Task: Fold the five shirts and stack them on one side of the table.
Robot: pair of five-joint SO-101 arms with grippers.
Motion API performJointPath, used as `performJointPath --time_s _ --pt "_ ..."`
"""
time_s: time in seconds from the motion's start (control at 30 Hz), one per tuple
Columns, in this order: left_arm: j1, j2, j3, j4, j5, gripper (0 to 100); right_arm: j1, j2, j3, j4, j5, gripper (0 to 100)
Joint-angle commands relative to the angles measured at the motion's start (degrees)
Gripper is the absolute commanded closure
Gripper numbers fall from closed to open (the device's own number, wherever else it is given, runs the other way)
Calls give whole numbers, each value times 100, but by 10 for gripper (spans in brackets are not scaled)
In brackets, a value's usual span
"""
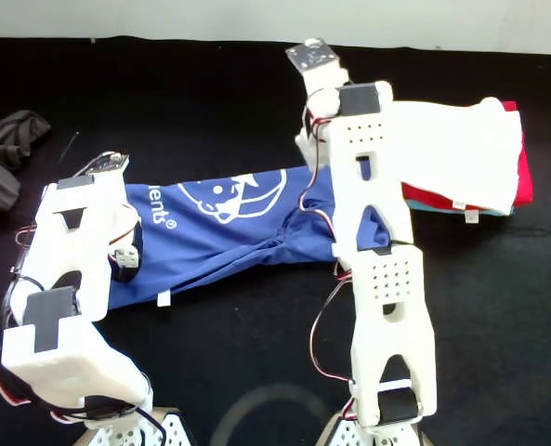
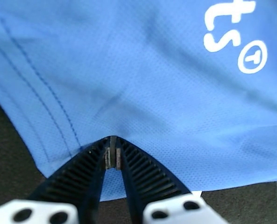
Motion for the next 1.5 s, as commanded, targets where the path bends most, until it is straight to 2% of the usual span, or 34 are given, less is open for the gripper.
performJointPath --time_s 0.0,0.23,0.37,0.63,0.9,1.03,1.17,1.47 --pt "-75 31 48 -79 18 988 84 -576 242 92 -44 982" --pt "-75 31 48 -88 18 988 119 -2290 3011 75 9 993" --pt "-75 31 48 -88 18 988 180 -2800 4593 40 527 993" --pt "-66 31 48 -88 18 988 593 -2765 5736 -1068 589 993" --pt "-66 31 48 -88 18 987 1042 -1903 5376 -2571 598 993" --pt "-66 31 48 -88 18 987 1024 -1657 4699 -2615 589 993" --pt "-66 31 48 -88 18 987 892 -1657 4013 -2334 580 993" --pt "-57 31 48 -88 18 987 277 -1631 3029 -743 589 993"
